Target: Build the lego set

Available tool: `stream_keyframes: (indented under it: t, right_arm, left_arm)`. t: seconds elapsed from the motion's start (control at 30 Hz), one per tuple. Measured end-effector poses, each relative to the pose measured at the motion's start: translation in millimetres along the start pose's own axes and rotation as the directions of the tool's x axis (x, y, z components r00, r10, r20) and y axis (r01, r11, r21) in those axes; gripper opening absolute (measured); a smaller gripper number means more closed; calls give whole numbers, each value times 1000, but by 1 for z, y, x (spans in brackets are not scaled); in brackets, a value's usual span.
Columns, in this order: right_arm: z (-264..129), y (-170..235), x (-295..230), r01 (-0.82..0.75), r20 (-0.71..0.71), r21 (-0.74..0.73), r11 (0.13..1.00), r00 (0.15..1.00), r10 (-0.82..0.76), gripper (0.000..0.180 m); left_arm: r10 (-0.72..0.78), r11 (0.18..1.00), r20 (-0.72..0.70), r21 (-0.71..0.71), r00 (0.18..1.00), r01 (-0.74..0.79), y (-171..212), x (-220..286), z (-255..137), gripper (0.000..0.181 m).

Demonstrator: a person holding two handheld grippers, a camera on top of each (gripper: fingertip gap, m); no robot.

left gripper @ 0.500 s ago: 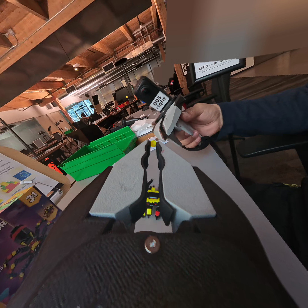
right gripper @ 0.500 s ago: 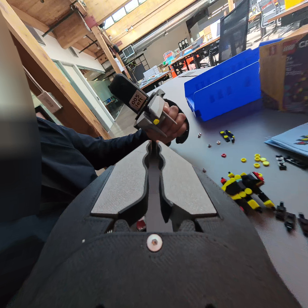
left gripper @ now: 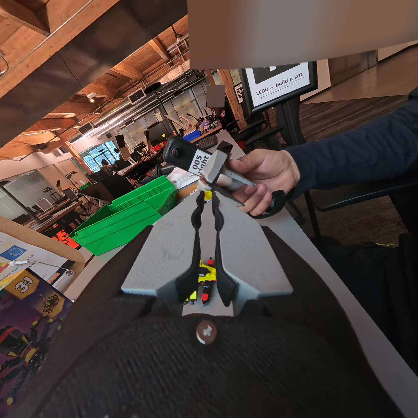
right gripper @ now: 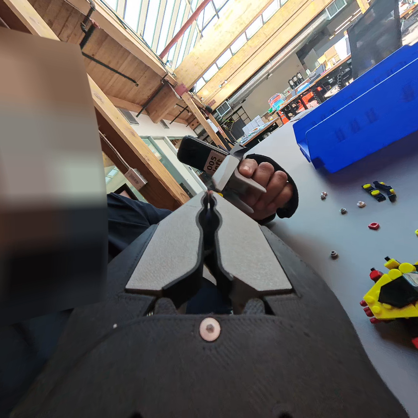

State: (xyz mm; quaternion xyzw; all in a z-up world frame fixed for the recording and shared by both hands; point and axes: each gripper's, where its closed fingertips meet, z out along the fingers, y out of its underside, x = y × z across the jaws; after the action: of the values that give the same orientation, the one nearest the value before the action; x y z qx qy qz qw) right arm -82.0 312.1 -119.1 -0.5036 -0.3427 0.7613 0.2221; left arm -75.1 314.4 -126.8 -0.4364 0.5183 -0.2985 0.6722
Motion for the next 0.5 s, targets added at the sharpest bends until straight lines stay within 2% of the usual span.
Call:
stream_keyframes:
  t: [0.5]
  right_arm:
    - [3,1,-3,-74,101,33,997,992,70,7]
  left_arm:
    - [-18,999,0,50,1000,18,-11,3,1,3]
